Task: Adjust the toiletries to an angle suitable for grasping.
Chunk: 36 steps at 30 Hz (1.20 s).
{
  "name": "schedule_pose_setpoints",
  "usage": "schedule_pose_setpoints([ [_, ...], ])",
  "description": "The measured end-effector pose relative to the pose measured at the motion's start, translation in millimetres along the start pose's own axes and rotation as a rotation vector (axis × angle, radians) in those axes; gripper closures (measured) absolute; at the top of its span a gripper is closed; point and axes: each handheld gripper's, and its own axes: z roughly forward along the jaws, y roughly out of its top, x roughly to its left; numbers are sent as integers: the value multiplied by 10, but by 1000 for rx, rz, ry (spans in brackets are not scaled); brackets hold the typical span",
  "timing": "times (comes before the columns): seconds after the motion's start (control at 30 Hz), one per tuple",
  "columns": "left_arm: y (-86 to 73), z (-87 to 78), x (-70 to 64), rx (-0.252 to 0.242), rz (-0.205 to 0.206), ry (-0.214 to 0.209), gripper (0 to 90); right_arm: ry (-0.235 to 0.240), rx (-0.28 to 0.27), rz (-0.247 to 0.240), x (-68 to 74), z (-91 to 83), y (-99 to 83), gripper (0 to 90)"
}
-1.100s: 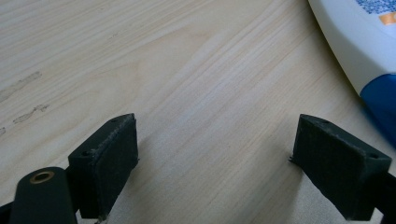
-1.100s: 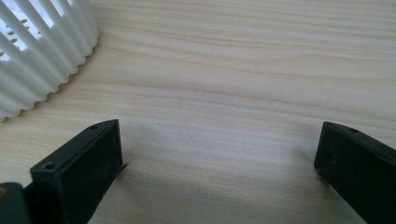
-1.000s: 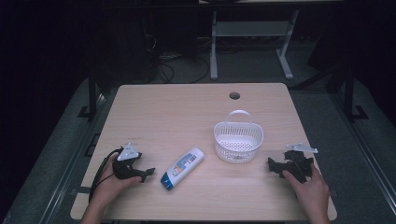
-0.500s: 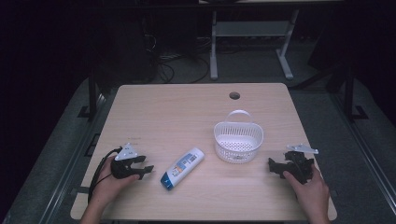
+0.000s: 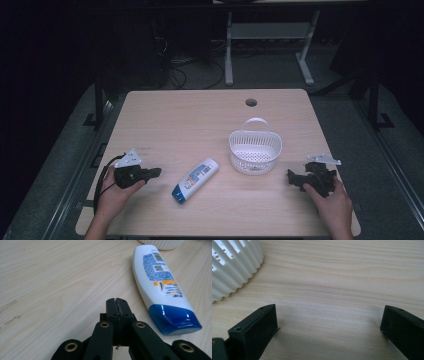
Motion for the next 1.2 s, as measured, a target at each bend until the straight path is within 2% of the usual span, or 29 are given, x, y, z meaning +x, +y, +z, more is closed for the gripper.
schedule_pose_setpoints([
  [0.23, 70, -22, -80, -10, -8, -43, 900, 0, 0, 0, 0, 0, 0, 4],
  [0.4, 156, 23, -174, -14, 11, -74, 900, 0, 1, 1, 1, 0, 0, 4],
  [0.5, 218, 74, -261, -20, 15, -114, 900, 0, 0, 0, 1, 1, 1, 4],
  [0.77, 297, 160, -416, -17, 37, -172, 900, -1, 1, 1, 1, 1, 1, 4],
  [0.87, 334, 216, -510, -11, 50, -204, 900, 0, 1, 1, 1, 1, 1, 4],
  [1.03, 351, 288, -599, 2, 62, -229, 900, -1, 1, 1, 1, 1, 1, 4],
  [1.2, 355, 414, -725, 28, 93, -266, 900, 0, 1, 1, 1, 1, 1, 4],
])
